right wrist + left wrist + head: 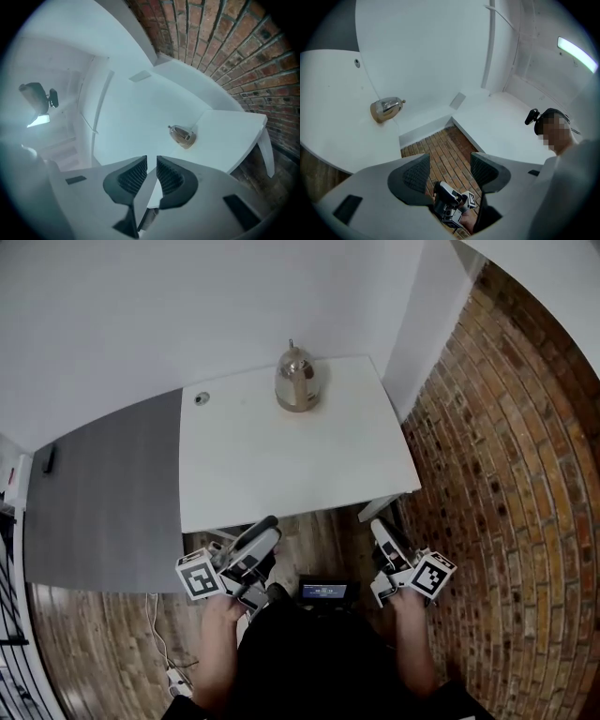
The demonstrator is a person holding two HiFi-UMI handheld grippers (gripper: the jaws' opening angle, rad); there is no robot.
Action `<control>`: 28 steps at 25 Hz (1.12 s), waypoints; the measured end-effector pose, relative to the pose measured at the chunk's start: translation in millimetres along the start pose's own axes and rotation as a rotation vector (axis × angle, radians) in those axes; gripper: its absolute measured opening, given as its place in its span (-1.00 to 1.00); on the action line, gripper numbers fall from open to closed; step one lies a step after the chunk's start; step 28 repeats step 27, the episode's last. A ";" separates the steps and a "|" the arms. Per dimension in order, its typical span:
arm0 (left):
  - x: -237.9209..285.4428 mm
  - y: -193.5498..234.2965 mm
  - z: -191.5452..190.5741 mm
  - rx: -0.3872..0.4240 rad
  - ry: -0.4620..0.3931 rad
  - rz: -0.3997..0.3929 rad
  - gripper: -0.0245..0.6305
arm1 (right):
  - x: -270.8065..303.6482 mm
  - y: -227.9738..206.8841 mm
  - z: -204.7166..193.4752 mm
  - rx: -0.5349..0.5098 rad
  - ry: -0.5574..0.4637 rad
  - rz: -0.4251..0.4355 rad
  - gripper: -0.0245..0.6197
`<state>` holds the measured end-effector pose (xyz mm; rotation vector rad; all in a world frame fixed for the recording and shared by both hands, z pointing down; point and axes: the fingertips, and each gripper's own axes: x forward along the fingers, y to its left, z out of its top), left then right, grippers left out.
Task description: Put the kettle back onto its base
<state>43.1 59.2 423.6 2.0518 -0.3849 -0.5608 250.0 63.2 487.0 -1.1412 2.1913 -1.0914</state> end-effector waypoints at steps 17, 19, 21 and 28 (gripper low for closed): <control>-16.5 10.5 5.7 -0.043 -0.016 -0.011 -0.03 | 9.2 9.0 -14.7 -0.014 0.033 -0.037 -0.71; -15.8 9.5 5.3 -0.044 -0.011 -0.019 -0.03 | 7.4 9.6 -15.1 -0.015 0.030 -0.042 -0.71; -16.3 9.6 4.5 -0.048 -0.007 -0.022 -0.03 | 5.7 10.0 -15.6 -0.016 0.027 -0.047 -0.71; -20.3 11.0 1.5 -0.060 -0.003 -0.022 -0.03 | 2.2 11.7 -19.1 -0.018 0.022 -0.057 -0.71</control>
